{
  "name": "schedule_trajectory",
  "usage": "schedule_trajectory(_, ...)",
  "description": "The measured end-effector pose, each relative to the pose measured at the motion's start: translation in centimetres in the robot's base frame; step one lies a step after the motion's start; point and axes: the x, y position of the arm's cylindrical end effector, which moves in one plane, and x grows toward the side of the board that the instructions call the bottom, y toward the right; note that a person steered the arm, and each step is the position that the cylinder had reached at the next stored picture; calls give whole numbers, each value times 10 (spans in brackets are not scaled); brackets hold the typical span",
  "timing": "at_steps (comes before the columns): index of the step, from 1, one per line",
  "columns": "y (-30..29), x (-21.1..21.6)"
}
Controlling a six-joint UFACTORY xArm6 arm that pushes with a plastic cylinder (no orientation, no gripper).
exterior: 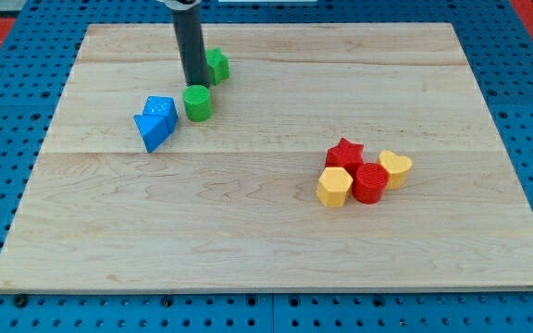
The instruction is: Place the green star at the top left side of the board
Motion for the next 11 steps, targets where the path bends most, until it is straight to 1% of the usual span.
schedule_trajectory(1, 13, -22)
schedule_trajectory(2, 11, -35)
schedule_trajectory(3, 30, -34)
schedule_trajectory(4, 37, -40)
schedule_trajectory(5, 18, -46)
schedule_trajectory(6, 16, -44)
schedule_trajectory(7, 48, -67)
schedule_trajectory(8, 13, -74)
schedule_trajectory(9, -40, -74)
schedule_trajectory(10, -32, -69)
schedule_trajectory(11, -1, -88)
